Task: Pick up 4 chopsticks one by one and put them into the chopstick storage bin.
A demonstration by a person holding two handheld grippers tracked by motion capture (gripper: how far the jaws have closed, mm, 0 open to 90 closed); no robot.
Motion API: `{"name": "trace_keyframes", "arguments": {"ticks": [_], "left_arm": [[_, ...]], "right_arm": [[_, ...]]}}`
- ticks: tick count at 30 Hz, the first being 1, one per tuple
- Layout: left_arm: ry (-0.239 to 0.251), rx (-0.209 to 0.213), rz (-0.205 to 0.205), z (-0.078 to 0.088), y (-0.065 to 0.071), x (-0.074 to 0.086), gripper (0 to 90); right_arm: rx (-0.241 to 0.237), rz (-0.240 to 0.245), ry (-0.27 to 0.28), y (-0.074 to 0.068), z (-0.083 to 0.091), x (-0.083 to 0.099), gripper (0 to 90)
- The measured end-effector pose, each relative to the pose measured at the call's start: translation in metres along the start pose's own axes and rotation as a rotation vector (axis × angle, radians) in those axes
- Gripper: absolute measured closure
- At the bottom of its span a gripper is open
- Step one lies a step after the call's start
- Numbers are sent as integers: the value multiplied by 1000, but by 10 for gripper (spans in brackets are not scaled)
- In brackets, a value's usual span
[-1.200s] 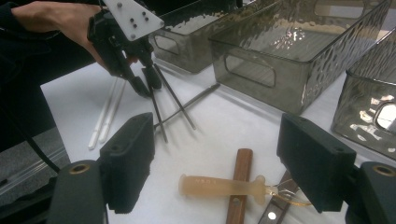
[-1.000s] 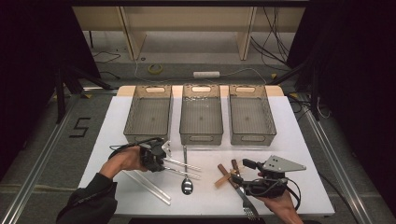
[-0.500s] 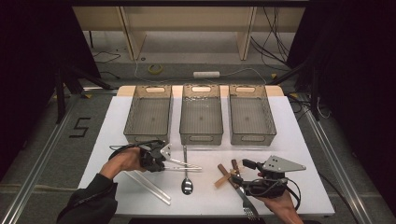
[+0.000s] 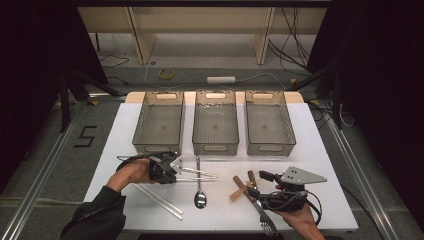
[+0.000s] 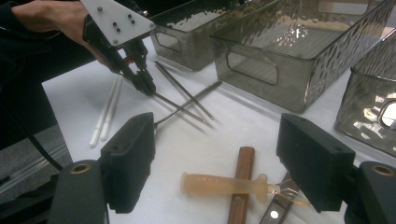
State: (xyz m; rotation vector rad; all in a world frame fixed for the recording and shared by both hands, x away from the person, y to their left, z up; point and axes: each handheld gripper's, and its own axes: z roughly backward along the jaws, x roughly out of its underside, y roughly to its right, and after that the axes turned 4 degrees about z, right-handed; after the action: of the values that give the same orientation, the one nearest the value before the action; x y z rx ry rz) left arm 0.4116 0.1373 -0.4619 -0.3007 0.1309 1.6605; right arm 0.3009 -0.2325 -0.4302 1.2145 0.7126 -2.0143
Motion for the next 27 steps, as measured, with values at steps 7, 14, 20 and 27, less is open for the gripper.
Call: {"name": "trace_keyframes", "arguments": {"ticks": [7, 14, 20, 27], "left_arm": [[31, -17, 6, 6, 0, -1, 851], [70, -43, 19, 14, 2, -4, 851], [125, -59, 50, 25, 8, -11, 851], [201, -104, 114, 41, 7, -13, 851]], "right_arm": [[-1, -2, 0, 0, 0, 0, 292], [-4, -1, 4, 0, 0, 0, 293], [-5, -1, 4, 0, 0, 0, 293], [-4, 1, 5, 0, 0, 0, 292]]}}
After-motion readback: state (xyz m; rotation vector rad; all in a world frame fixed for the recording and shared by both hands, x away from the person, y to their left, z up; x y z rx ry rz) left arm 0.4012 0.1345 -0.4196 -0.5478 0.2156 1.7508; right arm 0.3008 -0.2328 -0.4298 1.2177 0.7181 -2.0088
